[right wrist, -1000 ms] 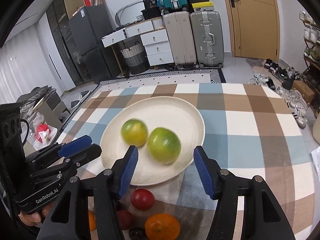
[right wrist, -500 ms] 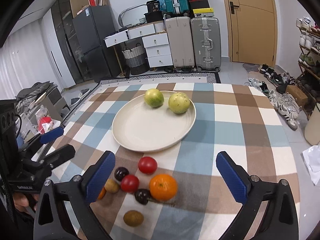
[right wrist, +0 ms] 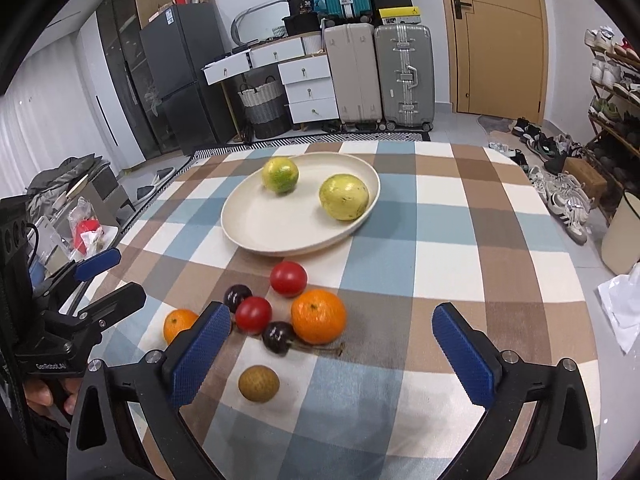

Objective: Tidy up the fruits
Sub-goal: 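Open both grippers and withdraw from the plate, then grasp the orange with the left gripper while the right gripper grasps the brown kiwi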

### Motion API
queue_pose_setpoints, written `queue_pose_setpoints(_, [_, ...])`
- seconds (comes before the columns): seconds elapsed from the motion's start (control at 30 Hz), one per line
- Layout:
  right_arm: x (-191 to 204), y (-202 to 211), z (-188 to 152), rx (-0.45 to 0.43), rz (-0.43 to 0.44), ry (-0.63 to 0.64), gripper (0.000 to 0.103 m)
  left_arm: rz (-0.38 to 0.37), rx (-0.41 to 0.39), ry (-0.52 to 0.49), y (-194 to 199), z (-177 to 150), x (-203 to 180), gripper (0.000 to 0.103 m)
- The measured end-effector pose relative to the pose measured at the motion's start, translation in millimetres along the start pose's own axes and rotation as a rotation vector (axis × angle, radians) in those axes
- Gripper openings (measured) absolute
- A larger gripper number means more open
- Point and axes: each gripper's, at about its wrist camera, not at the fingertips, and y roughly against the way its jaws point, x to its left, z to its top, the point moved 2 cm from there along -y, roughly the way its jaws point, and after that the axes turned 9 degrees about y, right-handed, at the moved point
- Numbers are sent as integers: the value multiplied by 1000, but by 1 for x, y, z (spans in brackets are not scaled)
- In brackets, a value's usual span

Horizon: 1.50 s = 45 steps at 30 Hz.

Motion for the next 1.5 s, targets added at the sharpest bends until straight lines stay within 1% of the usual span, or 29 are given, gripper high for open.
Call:
queue_pose_setpoints(0.17, [0, -6, -9, 26, -17, 8, 103, -18, 23, 9, -8, -6, -1, 102])
queue_pose_setpoints(0.33, [-3, -14, -14, 50, -2, 7, 103, -19, 68, 24, -19, -12, 1, 102])
queue_pose_setpoints(0.47, [-2, -22, -15, 76, -15, 6, 103, -20, 77, 28, -22, -14, 2, 102])
queue_pose_setpoints(0.57, [0, -25, -18, 83, 4, -13, 103, -22, 104, 35, -27, -17, 4, 102])
queue_pose_setpoints(0.77, [16, -30, -30, 116, 52, 5, 102, -20, 141, 21, -36, -24, 3, 102])
queue_pose_setpoints(0.93, [30, -35, -38, 140, 43, 56, 101, -17, 157, 1, -41, -27, 1, 102])
queue_pose_setpoints(1.1, [42, -43, -44, 164, 47, 97, 93, -28, 173, -4, -44, -29, 1, 102])
queue_pose_setpoints(1.17, [46, -44, -46, 169, 45, 113, 89, -35, 181, -4, -46, -30, 1, 94])
queue_pose_setpoints(1.23, [51, -45, -47, 170, 34, 137, 87, -44, 195, -4, -49, -30, 1, 90])
queue_pose_setpoints(1.3, [55, -46, -48, 172, 25, 160, 83, -49, 207, -3, -50, -31, 1, 89])
queue_pose_setpoints(1.37, [58, -45, -49, 174, 16, 176, 80, -52, 212, -3, -50, -32, 1, 86])
queue_pose_setpoints(1.5, [64, -46, -50, 176, 3, 206, 77, -67, 210, -17, -49, -34, -1, 83])
